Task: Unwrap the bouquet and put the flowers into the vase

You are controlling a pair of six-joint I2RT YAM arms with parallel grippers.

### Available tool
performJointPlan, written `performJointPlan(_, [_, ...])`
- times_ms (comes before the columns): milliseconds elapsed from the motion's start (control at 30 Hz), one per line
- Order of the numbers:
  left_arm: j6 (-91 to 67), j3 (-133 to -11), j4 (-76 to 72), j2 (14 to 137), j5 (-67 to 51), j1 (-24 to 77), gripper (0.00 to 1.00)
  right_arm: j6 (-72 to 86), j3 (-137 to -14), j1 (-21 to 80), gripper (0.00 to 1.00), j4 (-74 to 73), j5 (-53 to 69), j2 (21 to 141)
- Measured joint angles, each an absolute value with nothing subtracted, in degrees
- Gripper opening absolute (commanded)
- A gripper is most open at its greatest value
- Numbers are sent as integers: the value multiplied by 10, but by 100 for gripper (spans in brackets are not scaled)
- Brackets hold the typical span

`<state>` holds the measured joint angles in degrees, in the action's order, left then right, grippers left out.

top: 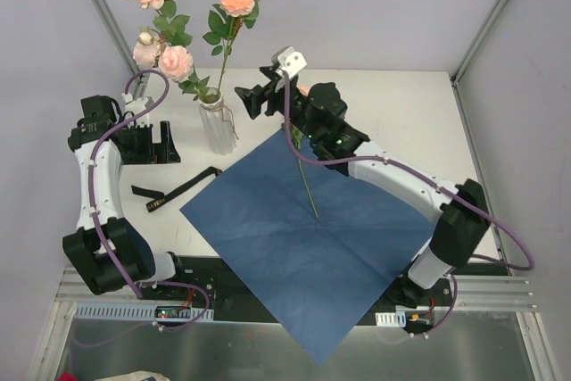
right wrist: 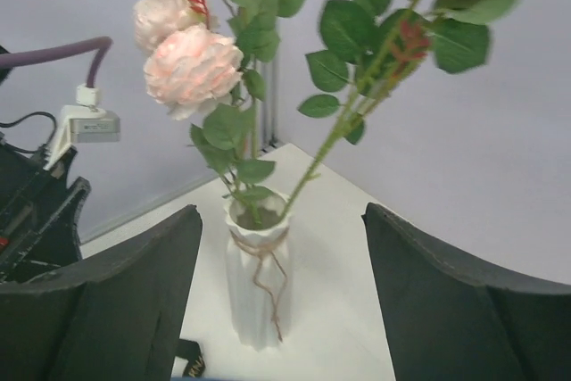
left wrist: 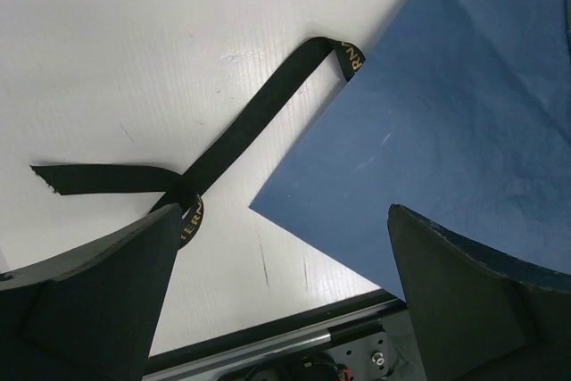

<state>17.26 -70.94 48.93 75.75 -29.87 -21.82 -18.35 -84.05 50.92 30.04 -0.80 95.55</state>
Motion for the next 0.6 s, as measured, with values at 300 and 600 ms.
performJointPlan(300, [171,-704,489,745,-300,-218,99,-166,-819,430,80,71,-113,947])
performJointPlan(600, [208,-679,501,672,-344,-218,99,-126,-922,380,78,-159,-140,1152])
